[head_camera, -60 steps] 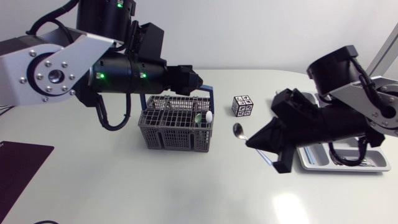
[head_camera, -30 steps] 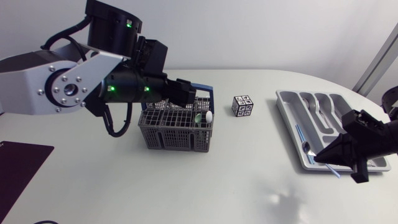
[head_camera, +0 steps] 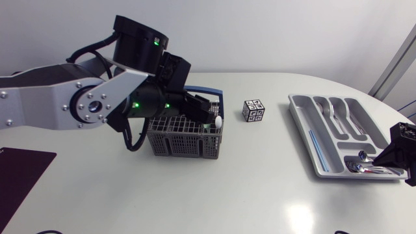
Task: Transfer all utensils from the basket to the drawer tray.
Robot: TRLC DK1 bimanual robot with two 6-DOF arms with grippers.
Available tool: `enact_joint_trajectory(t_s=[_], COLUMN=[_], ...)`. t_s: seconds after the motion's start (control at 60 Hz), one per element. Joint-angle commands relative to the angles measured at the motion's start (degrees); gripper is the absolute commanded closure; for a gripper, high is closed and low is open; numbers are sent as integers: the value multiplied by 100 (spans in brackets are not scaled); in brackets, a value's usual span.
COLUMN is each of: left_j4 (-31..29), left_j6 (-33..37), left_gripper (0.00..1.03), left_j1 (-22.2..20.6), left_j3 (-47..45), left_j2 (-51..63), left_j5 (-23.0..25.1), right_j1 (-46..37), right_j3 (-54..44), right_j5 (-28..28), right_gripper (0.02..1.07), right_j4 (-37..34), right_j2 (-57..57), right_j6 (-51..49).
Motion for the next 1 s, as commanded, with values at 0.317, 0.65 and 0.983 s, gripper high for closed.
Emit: enact_joint_trajectory(t_s=[0.317,0.65,0.983], left_j4=[89,239,406], left_j6=[330,708,1209], left_gripper=[43,43,43], left_j1=[-133,-274,-239], left_j3=[-159,-124,-80], left_j2=[309,687,1152], left_j5=[-196,-443,-864], right_j1=[-91,-109,-30], right_j3=[-538,-864,-872], right_j5=[663,672,-22], right_gripper=[95,37,18], right_j4=[1433,1803,651], right_j2=[555,238,-605], right_j6=[-570,-500,-16])
